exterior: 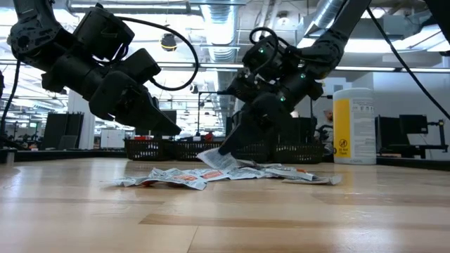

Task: Pick & Place First Aid Supplies
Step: Put the black towelette pack into the middle left black bin

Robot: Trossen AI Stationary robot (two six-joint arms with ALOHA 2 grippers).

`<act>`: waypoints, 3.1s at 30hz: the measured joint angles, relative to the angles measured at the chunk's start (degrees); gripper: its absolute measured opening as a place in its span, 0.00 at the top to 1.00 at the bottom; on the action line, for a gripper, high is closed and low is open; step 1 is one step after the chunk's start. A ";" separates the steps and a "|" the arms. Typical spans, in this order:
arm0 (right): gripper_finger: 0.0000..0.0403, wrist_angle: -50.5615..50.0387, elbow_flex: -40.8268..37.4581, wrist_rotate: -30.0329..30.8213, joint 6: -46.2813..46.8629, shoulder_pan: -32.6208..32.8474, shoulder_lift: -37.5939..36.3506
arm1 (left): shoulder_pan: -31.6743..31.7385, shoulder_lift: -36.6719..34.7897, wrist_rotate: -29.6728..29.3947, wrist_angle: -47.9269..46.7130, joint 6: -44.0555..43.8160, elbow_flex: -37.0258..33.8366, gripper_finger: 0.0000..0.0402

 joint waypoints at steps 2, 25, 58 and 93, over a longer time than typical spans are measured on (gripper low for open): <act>0.99 -0.10 -0.02 -0.12 0.02 0.04 -0.81 | 0.00 0.00 0.00 -0.01 0.00 -0.02 0.81; 1.00 18.00 -4.24 -22.42 -0.31 2.39 -13.20 | 0.02 0.02 0.02 -0.02 -0.04 -0.07 0.81; 1.00 65.80 -15.47 -56.24 17.92 0.30 -10.26 | -0.84 0.02 2.07 8.87 -3.04 -0.11 0.81; 1.00 29.69 -9.55 5.57 2.36 2.23 -10.26 | -1.03 9.15 -2.99 17.22 -13.79 3.09 0.71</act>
